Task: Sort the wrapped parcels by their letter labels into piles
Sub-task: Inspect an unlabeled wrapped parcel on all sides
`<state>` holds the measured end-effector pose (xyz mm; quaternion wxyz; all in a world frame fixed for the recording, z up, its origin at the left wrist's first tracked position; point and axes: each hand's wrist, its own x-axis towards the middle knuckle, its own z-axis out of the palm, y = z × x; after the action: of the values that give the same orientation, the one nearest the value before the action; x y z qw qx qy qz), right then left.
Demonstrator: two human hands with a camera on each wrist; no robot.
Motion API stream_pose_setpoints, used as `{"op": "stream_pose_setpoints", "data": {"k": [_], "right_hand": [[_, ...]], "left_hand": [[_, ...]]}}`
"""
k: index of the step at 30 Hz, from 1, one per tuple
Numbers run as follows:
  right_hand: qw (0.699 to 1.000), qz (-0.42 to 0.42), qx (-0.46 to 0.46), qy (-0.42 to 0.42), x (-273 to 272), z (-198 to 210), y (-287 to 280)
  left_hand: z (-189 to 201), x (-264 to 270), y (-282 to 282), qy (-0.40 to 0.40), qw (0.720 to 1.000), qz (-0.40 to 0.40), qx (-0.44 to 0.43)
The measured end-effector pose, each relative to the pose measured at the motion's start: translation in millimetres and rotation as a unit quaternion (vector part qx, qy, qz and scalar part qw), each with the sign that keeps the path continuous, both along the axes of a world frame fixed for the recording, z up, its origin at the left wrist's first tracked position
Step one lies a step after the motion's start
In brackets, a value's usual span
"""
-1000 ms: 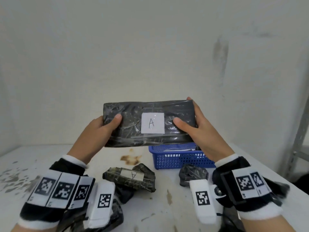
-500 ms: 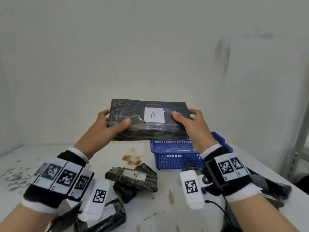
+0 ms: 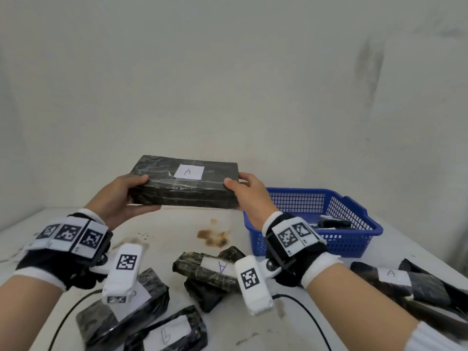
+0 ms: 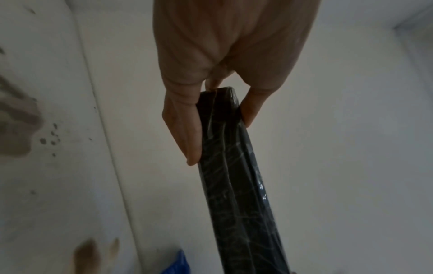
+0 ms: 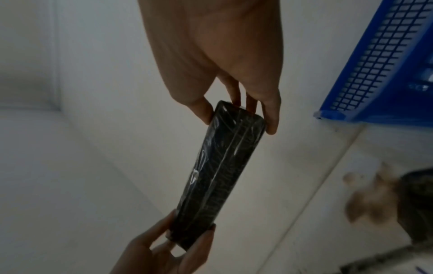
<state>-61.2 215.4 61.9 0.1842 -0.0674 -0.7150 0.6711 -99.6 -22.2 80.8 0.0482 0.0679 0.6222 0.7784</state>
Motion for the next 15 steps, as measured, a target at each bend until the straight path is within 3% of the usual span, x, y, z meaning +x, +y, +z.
{"op": "stream_pose_setpoints", "data": {"k": [5, 9, 15], "right_hand": [[0.997, 0.021, 0.016, -0.078, -31, -22, -23], [0.98, 0.029, -0.076, -0.184, -55, -40, -35], [0.978, -0.02, 0.036, -0.207, -105, -52, -29]], "left_hand": [[-14, -53, -12, -0.015, 0.996, 0.033, -0.082], [-35, -91, -13, -0.048, 0.985, 0.038, -0.159], [-70, -144, -14, -0.072, 0.95, 0.067, -0.298]]}}
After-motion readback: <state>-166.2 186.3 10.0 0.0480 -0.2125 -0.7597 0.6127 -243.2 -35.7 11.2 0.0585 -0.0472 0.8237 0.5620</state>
